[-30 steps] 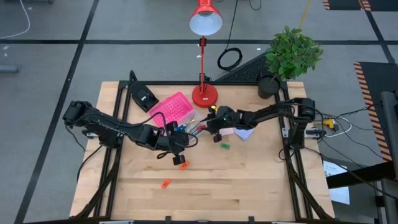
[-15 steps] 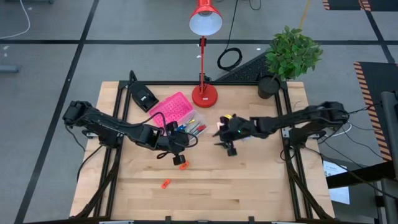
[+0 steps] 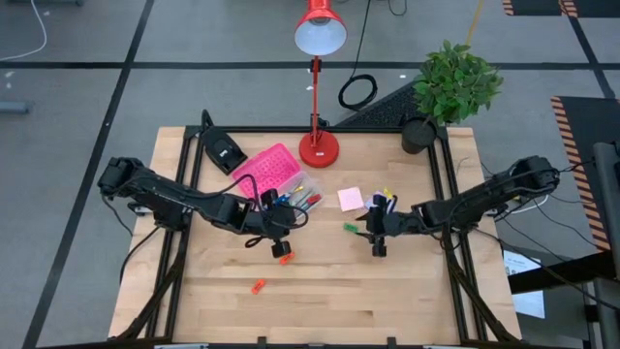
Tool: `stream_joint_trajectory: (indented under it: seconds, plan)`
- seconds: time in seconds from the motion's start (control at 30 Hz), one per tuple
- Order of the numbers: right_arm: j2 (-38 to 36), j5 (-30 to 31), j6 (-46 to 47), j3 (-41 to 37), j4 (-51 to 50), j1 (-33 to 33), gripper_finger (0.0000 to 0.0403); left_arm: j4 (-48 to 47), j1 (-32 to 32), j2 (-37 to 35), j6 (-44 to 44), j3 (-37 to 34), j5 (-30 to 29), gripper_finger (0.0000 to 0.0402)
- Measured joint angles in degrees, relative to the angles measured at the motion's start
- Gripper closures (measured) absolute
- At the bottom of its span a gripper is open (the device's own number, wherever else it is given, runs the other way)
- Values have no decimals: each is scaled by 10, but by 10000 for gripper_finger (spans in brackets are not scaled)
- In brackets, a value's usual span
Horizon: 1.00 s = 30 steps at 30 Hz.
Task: Pack school essentials
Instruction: Put the green eraser into the pink supply box
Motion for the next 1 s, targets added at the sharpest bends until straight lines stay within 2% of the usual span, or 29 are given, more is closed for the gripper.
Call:
stream_joint_trajectory:
  seconds: [0.2,0.37,0.63,1.0]
  plan:
    - [19,4,45,-42,76,7,171,4,0,0,2,0,-1,337]
    - [47,7,36,-73,150,7,149,7,0,0,4,0,-3,337]
    - [104,20,21,-84,221,7,150,10,0,0,5,0,-4,337]
    - [163,36,61,-84,274,2,151,13,0,0,10,0,-6,337]
